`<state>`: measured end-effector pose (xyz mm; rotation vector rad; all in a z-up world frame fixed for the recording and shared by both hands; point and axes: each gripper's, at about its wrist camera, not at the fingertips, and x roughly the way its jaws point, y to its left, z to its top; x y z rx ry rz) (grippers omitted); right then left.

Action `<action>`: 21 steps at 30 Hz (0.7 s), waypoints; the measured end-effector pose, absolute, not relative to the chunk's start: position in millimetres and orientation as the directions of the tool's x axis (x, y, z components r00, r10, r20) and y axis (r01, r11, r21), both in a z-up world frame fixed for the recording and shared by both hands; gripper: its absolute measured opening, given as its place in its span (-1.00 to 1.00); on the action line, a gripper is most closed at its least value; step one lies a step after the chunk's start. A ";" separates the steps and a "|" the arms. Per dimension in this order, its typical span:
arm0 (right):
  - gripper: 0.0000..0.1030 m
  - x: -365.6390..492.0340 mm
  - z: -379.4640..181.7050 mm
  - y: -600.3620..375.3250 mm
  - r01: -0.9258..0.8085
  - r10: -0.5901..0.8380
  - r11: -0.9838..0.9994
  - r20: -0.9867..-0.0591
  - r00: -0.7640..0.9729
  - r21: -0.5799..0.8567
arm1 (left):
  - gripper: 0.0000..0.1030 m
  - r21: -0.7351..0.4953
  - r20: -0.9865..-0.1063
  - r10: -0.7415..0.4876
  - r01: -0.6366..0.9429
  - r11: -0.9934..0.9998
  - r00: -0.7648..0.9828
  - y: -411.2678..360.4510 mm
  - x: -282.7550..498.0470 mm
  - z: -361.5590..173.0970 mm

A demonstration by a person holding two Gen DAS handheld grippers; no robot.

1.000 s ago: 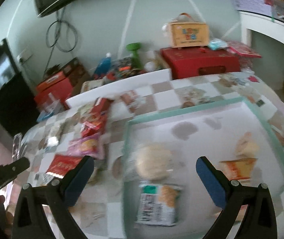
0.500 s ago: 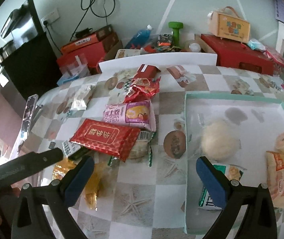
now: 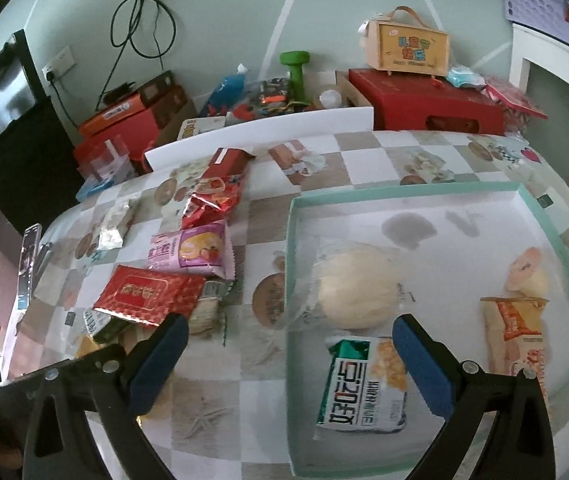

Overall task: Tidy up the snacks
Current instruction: 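Move both open grippers back toward the snack heap, then grasp the yellow barcoded bread bag with the left gripper while the right grasps the red packet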

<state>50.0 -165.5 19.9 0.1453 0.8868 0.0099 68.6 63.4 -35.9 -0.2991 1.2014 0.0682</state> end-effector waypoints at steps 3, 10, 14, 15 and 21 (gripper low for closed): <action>1.00 49.7 19.6 -165.0 0.043 0.072 0.991 -0.771 0.632 0.128 | 0.99 -0.189 -0.926 -0.104 -0.209 0.960 0.364 64.8 64.6 -34.7; 1.00 47.8 20.0 -164.5 0.033 0.081 0.991 -0.770 0.633 0.131 | 0.99 -0.189 -0.920 -0.102 -0.199 0.961 0.379 64.2 47.1 -31.1; 1.00 46.1 20.8 -166.0 0.034 0.085 0.990 -0.768 0.635 0.138 | 0.99 -0.197 -0.913 -0.100 -0.211 0.958 0.396 66.5 36.2 -28.2; 1.00 45.9 20.6 -166.7 0.035 0.086 0.990 -0.769 0.634 0.140 | 0.99 -0.202 -0.913 -0.106 -0.213 0.956 0.394 67.3 33.7 -28.9; 1.00 45.3 19.8 -168.7 0.034 0.093 0.989 -0.773 0.628 0.147 | 0.99 -0.237 -0.924 -0.143 -0.238 0.942 0.354 66.0 28.4 -39.6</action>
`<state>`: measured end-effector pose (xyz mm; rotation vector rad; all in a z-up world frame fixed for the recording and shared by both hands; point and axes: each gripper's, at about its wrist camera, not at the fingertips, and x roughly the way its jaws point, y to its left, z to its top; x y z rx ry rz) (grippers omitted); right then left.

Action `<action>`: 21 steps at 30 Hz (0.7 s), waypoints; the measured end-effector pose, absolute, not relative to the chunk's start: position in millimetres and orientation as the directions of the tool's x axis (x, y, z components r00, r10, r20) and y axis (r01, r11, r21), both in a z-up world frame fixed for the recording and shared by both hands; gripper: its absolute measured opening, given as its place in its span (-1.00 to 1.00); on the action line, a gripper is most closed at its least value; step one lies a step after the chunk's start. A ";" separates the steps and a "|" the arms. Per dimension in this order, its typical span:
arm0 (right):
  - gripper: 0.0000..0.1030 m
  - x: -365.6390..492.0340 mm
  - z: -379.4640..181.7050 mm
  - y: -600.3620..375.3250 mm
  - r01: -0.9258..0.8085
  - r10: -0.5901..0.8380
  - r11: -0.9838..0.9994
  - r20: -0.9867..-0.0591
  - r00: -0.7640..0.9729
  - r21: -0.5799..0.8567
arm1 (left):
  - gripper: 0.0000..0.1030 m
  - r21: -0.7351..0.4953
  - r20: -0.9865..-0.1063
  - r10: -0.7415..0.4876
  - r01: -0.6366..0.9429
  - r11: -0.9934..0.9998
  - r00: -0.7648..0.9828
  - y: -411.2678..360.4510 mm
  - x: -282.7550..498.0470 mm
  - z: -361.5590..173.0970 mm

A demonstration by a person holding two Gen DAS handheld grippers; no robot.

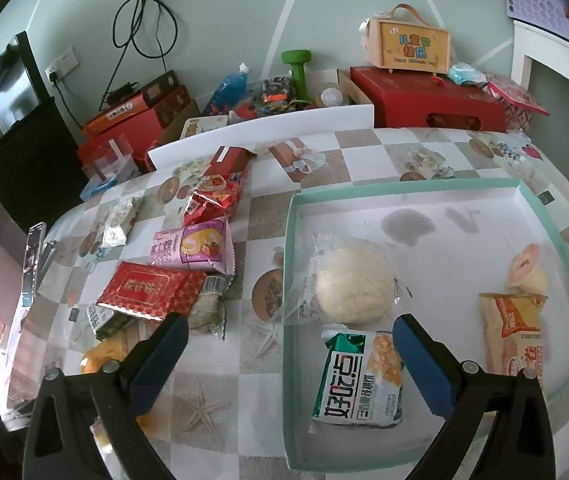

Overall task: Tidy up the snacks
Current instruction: 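Grasp the yellow barcoded bread bag with the left gripper while the right grasps the red packet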

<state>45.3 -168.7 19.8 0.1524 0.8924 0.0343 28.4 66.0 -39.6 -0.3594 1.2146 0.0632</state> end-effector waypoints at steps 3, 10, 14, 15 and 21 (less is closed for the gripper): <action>1.00 45.6 19.1 -167.4 0.027 0.095 0.989 -0.775 0.625 0.143 | 0.97 -0.236 -0.928 -0.146 -0.235 0.943 0.344 63.5 28.3 -43.2; 1.00 47.3 16.1 -160.3 0.006 0.099 0.991 -0.782 0.615 0.130 | 0.29 -0.198 -0.923 -0.128 -0.164 0.966 0.364 44.8 37.4 -41.9; 1.00 48.2 15.2 -159.3 0.004 0.097 0.992 -0.785 0.612 0.126 | 0.04 -0.163 -0.924 -0.105 -0.132 0.978 0.368 36.2 39.8 -42.2; 1.00 48.5 14.8 -159.2 0.004 0.097 0.992 -0.786 0.611 0.126 | -0.06 -0.158 -0.924 -0.101 -0.129 0.979 0.369 33.8 41.5 -42.4; 1.00 49.9 13.0 -157.9 0.004 0.093 0.993 -0.791 0.605 0.120 | -0.13 -0.191 -0.920 -0.130 -0.135 0.972 0.370 38.5 44.7 -42.1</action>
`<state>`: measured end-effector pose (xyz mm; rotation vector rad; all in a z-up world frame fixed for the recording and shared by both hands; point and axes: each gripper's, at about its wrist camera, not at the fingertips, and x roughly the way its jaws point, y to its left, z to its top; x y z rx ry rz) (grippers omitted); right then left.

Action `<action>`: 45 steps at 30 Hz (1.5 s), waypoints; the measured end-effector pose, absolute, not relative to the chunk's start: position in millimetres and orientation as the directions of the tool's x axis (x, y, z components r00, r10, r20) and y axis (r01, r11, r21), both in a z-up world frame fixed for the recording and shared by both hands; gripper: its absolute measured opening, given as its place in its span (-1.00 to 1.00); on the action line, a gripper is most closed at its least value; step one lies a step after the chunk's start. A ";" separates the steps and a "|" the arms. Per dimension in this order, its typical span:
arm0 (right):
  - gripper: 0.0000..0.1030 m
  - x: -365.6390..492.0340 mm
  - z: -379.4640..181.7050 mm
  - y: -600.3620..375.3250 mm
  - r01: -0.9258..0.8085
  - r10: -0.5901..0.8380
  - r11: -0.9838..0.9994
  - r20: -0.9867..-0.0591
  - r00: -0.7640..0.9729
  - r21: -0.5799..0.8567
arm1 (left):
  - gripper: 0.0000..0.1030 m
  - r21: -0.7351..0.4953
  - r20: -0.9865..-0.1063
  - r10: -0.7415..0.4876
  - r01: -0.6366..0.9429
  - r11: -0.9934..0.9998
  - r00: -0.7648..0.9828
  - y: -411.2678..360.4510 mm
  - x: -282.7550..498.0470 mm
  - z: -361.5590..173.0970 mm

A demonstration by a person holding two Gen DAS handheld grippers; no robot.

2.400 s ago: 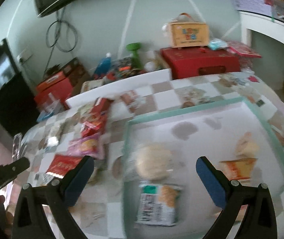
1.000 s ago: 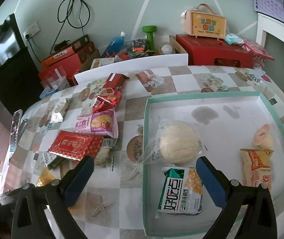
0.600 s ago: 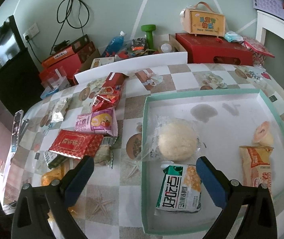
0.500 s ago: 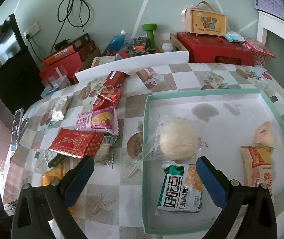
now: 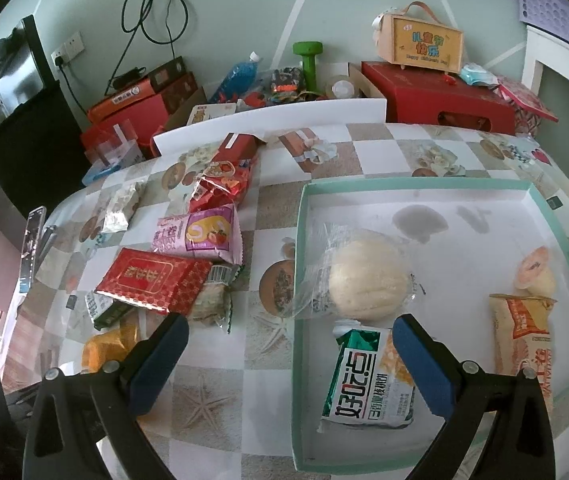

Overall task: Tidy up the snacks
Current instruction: 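Grasp the yellow barcoded bread bag with the left gripper while the right grasps the red packet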

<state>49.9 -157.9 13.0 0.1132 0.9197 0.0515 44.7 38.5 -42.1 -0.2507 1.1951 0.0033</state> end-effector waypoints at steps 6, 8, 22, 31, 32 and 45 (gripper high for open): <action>1.00 50.1 11.8 -156.2 -0.003 0.092 0.994 -0.791 0.605 0.114 | -0.16 -0.224 -0.909 -0.156 -0.137 0.965 0.386 46.2 40.0 -33.5; 1.00 50.1 12.0 -155.4 -0.006 0.092 0.994 -0.789 0.607 0.111 | -0.16 -0.235 -0.902 -0.164 -0.136 0.963 0.399 47.3 38.5 -29.0; 0.86 50.4 15.7 -128.0 -0.128 0.144 0.989 -0.756 0.639 0.080 | -0.16 -0.268 -0.853 -0.157 -0.160 0.950 0.498 68.6 47.3 2.2; 0.57 65.5 8.7 -91.1 -0.259 0.219 0.963 -0.772 0.597 0.073 | -0.15 -0.266 -0.842 -0.127 -0.199 0.943 0.525 94.2 69.3 0.2; 0.56 68.2 8.3 -85.6 -0.276 0.225 0.959 -0.772 0.595 0.067 | -0.15 -0.262 -0.842 -0.120 -0.204 0.943 0.526 97.9 71.5 -0.4; 0.36 110.6 -10.9 -19.2 -0.530 0.232 0.844 -0.838 0.494 -0.079 | -0.15 -0.259 -0.860 -0.106 -0.247 0.934 0.498 135.6 90.1 -14.5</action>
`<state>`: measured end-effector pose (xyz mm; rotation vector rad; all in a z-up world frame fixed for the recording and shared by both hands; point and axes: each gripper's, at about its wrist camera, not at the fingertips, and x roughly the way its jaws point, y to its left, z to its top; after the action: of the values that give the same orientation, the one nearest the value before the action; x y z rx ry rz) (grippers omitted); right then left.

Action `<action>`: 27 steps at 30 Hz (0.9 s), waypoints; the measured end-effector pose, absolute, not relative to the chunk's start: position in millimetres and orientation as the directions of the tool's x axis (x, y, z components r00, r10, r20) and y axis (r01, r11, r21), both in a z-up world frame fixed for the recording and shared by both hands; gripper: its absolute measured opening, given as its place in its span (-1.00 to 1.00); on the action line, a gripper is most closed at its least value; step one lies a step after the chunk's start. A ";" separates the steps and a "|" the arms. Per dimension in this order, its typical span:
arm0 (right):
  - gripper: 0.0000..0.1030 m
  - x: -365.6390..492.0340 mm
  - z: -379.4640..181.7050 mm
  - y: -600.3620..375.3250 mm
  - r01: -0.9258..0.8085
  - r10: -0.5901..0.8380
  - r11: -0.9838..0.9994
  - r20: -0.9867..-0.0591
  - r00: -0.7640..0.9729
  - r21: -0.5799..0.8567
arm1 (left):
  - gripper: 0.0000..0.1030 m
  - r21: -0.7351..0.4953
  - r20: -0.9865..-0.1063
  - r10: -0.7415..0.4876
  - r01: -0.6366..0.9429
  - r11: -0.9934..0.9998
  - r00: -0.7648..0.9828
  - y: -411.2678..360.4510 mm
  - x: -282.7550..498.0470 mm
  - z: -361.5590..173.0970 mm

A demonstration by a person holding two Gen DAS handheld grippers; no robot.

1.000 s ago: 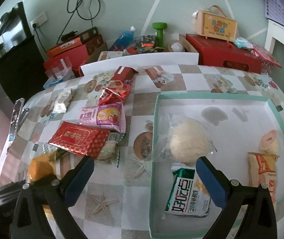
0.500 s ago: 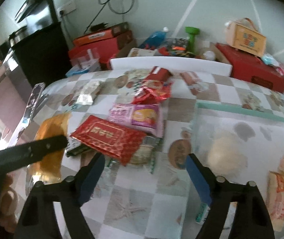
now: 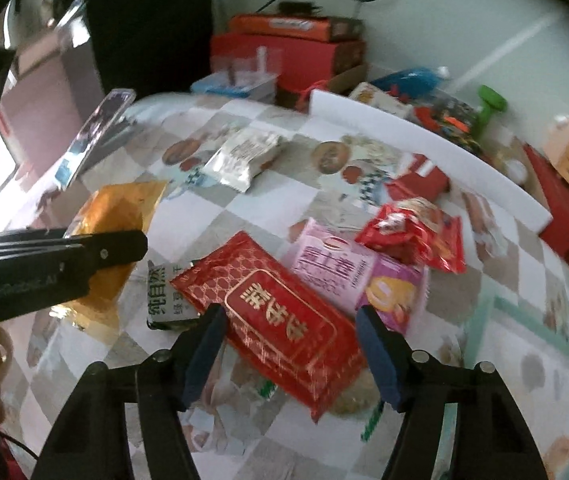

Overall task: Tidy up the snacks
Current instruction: 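Grasp the yellow barcoded bread bag with the left gripper while the right grasps the red packet, then carry the yellow bread bag and red packet over the teal-rimmed tray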

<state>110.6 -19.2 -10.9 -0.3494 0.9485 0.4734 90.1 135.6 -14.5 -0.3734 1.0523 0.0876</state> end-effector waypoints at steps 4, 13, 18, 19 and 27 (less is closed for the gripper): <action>0.36 120.3 -10.8 -16.2 -0.589 0.274 0.806 -0.853 0.445 -0.049 | -0.15 -0.259 -0.865 -0.108 -0.253 0.932 0.490 139.4 90.4 -17.0; 0.36 123.1 -19.4 -11.3 -0.678 0.291 0.735 -0.889 0.355 -0.030 | -0.15 -0.255 -0.865 -0.120 -0.220 0.941 0.487 132.3 90.3 -14.5; 0.37 137.9 -22.3 -14.4 -0.680 0.313 0.733 -0.900 0.303 0.026 | -0.15 -0.255 -0.866 -0.126 -0.211 0.944 0.484 131.1 90.5 -14.9; 0.37 140.8 -22.9 -15.8 -0.673 0.317 0.738 -0.902 0.294 0.040 | -0.15 -0.256 -0.867 -0.128 -0.210 0.944 0.482 130.8 90.9 -15.6; 0.38 151.0 -28.3 -25.5 -0.611 0.361 0.778 -0.900 0.245 0.146 | -0.15 -0.262 -0.868 -0.139 -0.200 0.944 0.477 128.6 90.4 -16.6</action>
<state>151.0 -25.5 -28.3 -0.2549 1.1442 0.6730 90.4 128.6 -16.6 -0.3508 1.0795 0.0380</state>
